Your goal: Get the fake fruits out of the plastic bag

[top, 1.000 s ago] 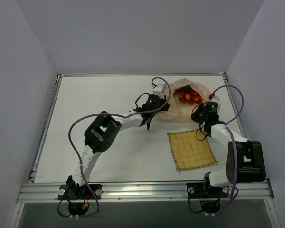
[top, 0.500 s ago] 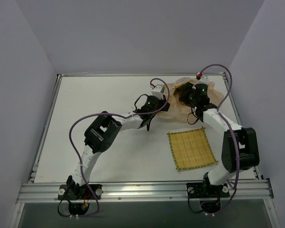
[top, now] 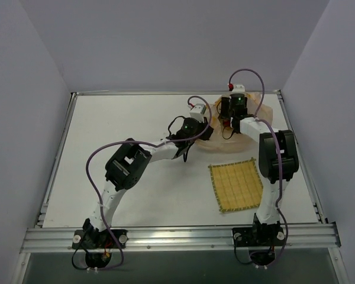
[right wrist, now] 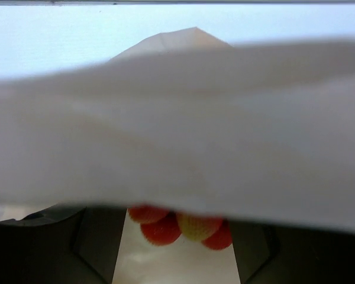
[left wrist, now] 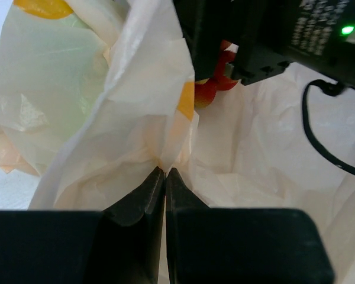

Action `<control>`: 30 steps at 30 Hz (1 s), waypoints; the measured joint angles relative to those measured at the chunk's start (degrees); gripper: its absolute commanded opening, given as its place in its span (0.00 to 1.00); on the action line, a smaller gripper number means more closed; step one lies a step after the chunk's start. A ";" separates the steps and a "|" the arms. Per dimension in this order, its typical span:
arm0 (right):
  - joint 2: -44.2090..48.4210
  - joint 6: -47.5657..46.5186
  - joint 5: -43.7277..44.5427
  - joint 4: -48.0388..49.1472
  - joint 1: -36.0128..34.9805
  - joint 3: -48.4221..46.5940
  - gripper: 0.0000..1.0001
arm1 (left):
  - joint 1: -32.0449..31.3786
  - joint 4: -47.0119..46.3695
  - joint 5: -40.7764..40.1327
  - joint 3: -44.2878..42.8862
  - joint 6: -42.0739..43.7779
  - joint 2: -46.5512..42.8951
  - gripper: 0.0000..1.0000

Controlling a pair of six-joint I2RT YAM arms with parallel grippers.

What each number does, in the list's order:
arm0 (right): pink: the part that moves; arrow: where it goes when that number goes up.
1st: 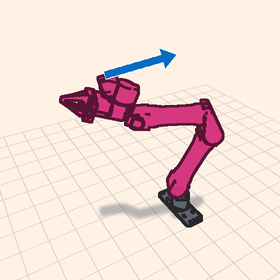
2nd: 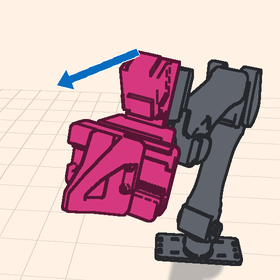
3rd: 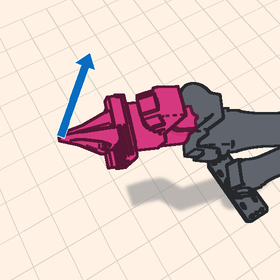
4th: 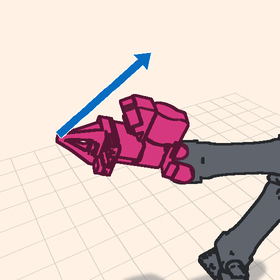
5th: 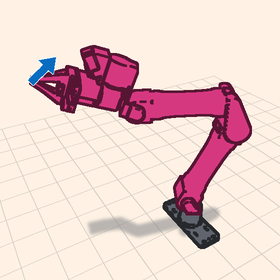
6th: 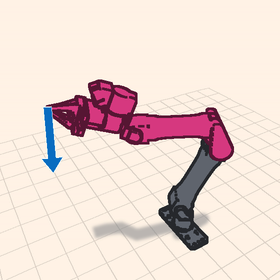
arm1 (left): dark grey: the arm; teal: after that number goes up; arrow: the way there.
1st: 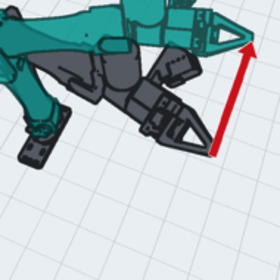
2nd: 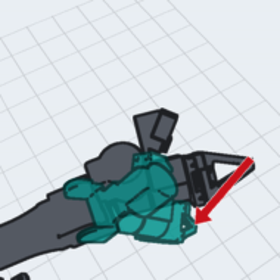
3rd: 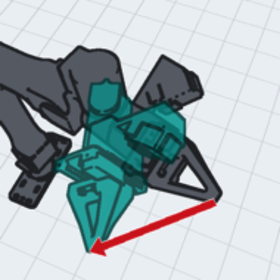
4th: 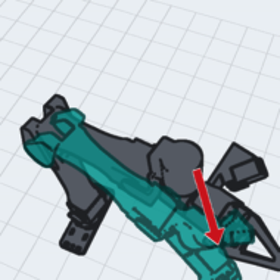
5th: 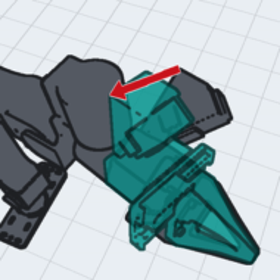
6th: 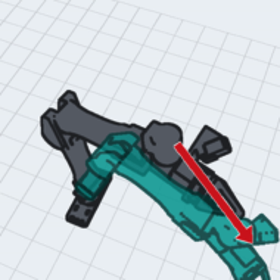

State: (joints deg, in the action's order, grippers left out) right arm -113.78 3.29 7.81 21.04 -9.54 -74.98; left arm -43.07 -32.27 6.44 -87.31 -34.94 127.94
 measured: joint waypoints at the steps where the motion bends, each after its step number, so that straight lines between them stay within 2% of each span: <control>1: -1.11 -1.60 0.66 -0.48 -0.07 -1.51 0.60 | 0.02 0.17 0.00 -0.55 0.00 0.11 0.02; 2: -1.99 -2.93 1.25 -0.90 -0.13 -2.80 0.62 | 0.02 0.31 0.00 -1.16 0.00 0.24 0.02; 7: -6.97 -8.22 2.91 -3.21 -0.31 -10.45 0.61 | 0.22 0.37 0.02 -2.95 0.00 0.85 0.02; 8: -8.24 -9.16 3.08 -3.67 -0.31 -12.28 0.56 | 0.31 0.42 0.00 -2.99 -0.02 0.96 0.02; 10: -10.56 -10.60 3.39 -3.91 -0.33 -14.75 0.54 | 0.48 0.44 -0.02 -3.13 -0.13 1.27 0.02; 15: -13.73 -12.66 3.52 -4.81 -0.37 -16.20 0.39 | 1.05 1.09 -0.24 -4.39 -0.61 2.84 0.02; 16: -14.16 -13.05 3.56 -4.76 -0.37 -16.35 0.39 | 1.11 1.40 -0.26 -4.81 -0.70 3.15 0.02; 19: -14.58 -14.25 3.67 -4.76 -0.35 -17.18 0.46 | 1.36 2.01 -0.39 -6.58 -1.07 4.13 0.02; 21: -14.58 -14.86 3.56 -4.68 -0.28 -17.75 0.45 | 1.53 2.05 -0.46 -7.50 -1.31 4.61 0.02; 22: -14.58 -15.19 3.52 -4.57 -0.24 -18.05 0.41 | 1.62 2.05 -0.48 -7.78 -1.51 4.74 0.02; 23: -14.58 -15.41 3.34 -4.42 -0.20 -18.12 0.15 | 1.77 2.05 -0.48 -8.07 -1.68 4.94 0.02; 24: -14.58 -15.89 3.10 -4.09 -0.13 -18.12 0.02 | 1.90 2.03 -0.48 -8.46 -1.79 5.22 0.02; 30: -10.62 -15.76 2.05 3.82 0.15 -9.38 0.00 | 2.36 2.32 -0.52 -9.64 -2.91 6.67 0.02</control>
State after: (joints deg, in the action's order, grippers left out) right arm -124.40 -12.47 9.87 24.86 -9.39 -84.36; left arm -40.71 -29.95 5.91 -96.95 -37.85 134.61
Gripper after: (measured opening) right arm 0.007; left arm 0.027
